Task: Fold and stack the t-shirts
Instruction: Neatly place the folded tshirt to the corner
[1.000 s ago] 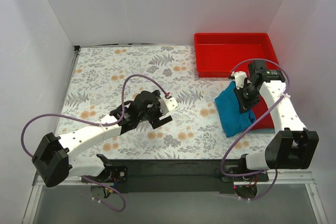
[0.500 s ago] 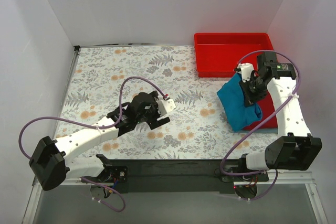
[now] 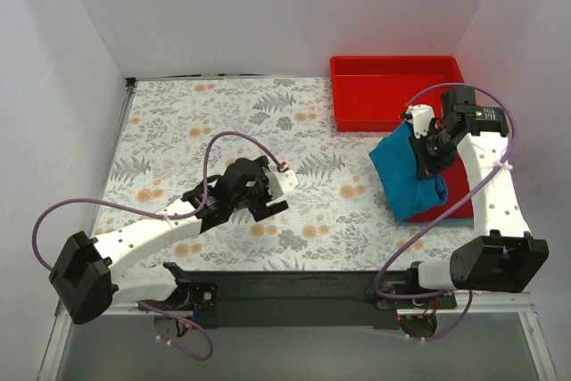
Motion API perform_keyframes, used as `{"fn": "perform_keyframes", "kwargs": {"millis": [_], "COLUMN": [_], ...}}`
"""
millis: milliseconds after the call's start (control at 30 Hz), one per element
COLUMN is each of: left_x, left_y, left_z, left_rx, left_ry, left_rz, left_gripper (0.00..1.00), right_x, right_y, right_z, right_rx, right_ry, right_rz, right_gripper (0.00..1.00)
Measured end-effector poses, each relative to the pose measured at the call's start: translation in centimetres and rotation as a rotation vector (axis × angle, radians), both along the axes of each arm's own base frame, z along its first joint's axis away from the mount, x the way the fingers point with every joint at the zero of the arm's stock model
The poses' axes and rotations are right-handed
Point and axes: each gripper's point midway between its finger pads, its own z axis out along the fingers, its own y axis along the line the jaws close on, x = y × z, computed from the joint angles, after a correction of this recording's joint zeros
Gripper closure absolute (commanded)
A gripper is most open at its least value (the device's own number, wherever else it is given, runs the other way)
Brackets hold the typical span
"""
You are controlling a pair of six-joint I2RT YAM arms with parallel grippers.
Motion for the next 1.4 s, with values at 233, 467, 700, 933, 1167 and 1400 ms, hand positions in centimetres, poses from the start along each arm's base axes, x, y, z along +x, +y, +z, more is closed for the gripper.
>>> {"fn": "perform_keyframes", "kwargs": {"millis": [233,467,700,933,1167,1400], "left_x": [-0.1,-0.4,-0.7,-1.2,-1.4,-1.5], "left_y": [0.1,0.4,0.6,0.6,-0.1,0.1], "left_z": [-0.2,-0.6,-0.9,-1.0,0.1,-0.2], "left_rx": [0.005,0.021,0.034,0.037,0.016,0.023], "left_ry": [0.007,0.027,0.042,0.07,0.085,0.117], "left_rz": [-0.002,-0.002,-0.006,-0.022,-0.043,-0.026], "left_gripper": [0.13,0.13,0.13,0.13,0.13,0.13], "right_x": [0.8,1.1,1.4,2.7,3.6,3.3], "right_y": [-1.4,-3.1,-5.9,-8.7,-10.5,-11.8], "right_z": [-1.1,-2.0,-3.0,-4.6,-7.4,-10.1], "right_rx": [-0.036,-0.045,-0.052,-0.053,-0.04,-0.037], "right_ry": [0.038,0.07,0.092,0.092,0.11,0.136], "right_rz": [0.012,-0.005,-0.023,-0.027,-0.033,-0.053], "right_gripper": [0.99,0.99,0.99,0.99,0.96,0.5]}}
